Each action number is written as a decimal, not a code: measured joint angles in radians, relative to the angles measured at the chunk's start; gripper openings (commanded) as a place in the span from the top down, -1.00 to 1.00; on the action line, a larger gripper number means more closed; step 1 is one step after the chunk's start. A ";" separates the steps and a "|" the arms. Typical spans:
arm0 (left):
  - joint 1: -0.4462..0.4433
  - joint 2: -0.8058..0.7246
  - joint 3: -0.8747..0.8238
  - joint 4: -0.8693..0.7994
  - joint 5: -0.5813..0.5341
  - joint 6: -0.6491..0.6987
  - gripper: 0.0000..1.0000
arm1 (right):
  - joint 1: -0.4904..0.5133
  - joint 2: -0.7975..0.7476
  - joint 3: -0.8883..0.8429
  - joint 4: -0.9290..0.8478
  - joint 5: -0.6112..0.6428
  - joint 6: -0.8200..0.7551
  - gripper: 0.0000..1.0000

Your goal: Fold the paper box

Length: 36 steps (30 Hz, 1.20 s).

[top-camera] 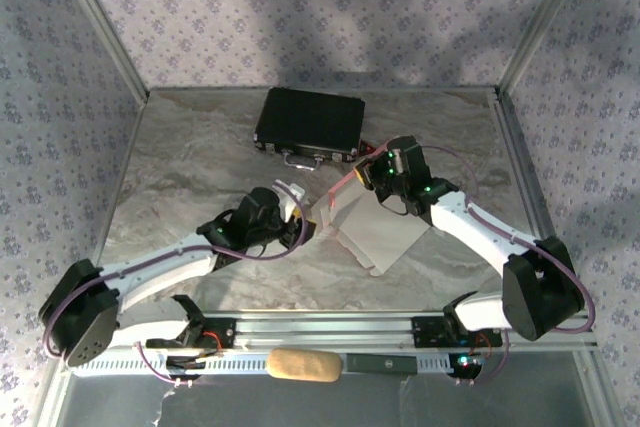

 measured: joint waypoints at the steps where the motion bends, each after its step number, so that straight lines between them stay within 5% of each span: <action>1: -0.005 -0.031 0.008 -0.022 -0.019 -0.005 -0.27 | 0.000 0.000 0.000 -0.002 0.000 0.000 1.00; 6: -0.067 -0.110 0.037 -0.071 -0.087 -0.023 -0.22 | 0.000 0.000 0.000 -0.006 0.000 0.003 1.00; 15: -0.078 0.108 0.064 -0.053 -0.155 -0.044 -0.12 | 0.000 0.000 0.001 -0.010 0.000 0.021 1.00; 24: -0.138 0.265 0.121 0.061 -0.278 -0.081 0.42 | 0.000 0.000 0.002 -0.010 0.000 0.042 1.00; 36: -0.223 0.262 0.069 0.141 -0.478 -0.159 0.50 | -0.010 0.000 0.002 -0.013 0.000 0.063 1.00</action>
